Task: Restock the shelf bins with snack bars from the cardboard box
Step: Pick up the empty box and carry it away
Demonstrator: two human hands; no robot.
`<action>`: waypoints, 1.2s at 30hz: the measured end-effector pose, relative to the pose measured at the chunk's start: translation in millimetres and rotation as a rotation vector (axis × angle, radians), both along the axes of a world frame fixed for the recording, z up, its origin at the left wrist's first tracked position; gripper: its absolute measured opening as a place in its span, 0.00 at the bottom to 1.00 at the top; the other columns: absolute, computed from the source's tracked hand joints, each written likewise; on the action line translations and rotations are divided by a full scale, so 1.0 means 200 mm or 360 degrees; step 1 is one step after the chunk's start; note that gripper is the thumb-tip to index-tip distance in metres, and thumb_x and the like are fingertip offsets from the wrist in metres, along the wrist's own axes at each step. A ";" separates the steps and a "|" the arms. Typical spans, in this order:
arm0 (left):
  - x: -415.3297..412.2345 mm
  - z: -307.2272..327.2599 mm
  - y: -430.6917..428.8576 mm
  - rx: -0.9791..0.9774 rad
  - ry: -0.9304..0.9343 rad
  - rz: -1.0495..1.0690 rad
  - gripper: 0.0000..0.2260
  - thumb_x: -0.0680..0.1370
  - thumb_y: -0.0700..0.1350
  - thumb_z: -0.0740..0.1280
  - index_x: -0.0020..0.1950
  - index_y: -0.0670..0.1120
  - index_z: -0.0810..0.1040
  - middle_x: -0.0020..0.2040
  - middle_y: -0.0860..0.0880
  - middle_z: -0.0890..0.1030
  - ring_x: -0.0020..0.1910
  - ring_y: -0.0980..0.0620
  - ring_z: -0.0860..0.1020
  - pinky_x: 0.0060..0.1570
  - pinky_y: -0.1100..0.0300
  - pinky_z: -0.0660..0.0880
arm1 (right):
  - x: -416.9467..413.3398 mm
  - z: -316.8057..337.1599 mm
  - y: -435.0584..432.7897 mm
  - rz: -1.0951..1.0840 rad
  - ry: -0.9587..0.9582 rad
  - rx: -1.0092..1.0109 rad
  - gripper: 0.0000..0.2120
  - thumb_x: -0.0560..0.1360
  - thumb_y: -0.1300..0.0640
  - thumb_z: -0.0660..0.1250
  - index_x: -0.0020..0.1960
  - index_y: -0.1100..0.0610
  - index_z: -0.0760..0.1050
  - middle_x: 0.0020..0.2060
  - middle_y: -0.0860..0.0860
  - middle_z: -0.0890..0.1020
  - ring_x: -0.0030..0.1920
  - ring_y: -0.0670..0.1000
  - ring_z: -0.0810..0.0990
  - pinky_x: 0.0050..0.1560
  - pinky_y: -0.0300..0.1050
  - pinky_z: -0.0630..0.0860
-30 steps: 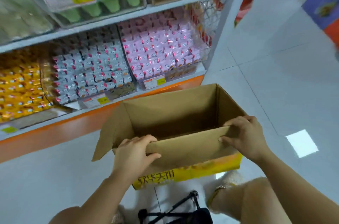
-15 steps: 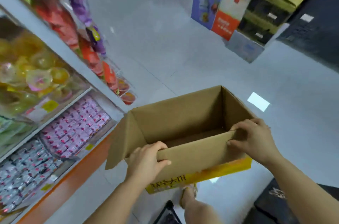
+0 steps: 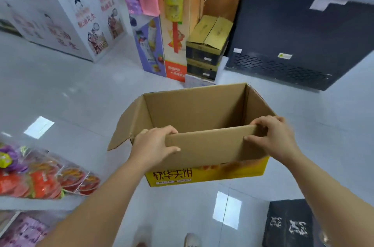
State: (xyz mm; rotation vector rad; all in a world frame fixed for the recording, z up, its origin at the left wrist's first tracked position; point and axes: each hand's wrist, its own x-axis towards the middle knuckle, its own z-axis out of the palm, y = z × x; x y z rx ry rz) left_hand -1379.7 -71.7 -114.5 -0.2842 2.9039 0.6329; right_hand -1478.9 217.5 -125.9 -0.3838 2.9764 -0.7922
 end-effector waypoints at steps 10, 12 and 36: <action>-0.88 0.13 -0.06 -0.0065 0.0093 -0.0461 0.14 0.72 0.61 0.68 0.56 0.62 0.71 0.54 0.58 0.79 0.53 0.50 0.74 0.47 0.56 0.67 | -0.50 0.14 0.06 -0.0413 0.0071 -0.0006 0.14 0.65 0.46 0.77 0.48 0.46 0.77 0.43 0.43 0.76 0.54 0.51 0.67 0.53 0.53 0.68; -1.07 0.15 -0.05 -0.0070 0.0096 -0.0555 0.14 0.73 0.61 0.68 0.56 0.62 0.71 0.53 0.58 0.79 0.52 0.51 0.74 0.46 0.57 0.66 | -0.60 0.15 0.07 -0.0513 0.0092 -0.0015 0.14 0.65 0.47 0.77 0.48 0.46 0.77 0.43 0.43 0.76 0.52 0.49 0.67 0.53 0.51 0.68; -3.03 -0.03 1.03 0.0023 0.0015 -0.0848 0.16 0.74 0.59 0.69 0.60 0.61 0.72 0.55 0.59 0.79 0.55 0.55 0.74 0.53 0.56 0.69 | -2.30 0.07 1.11 -0.0754 -0.0165 0.0033 0.13 0.67 0.46 0.75 0.46 0.42 0.73 0.44 0.39 0.73 0.59 0.51 0.67 0.58 0.54 0.67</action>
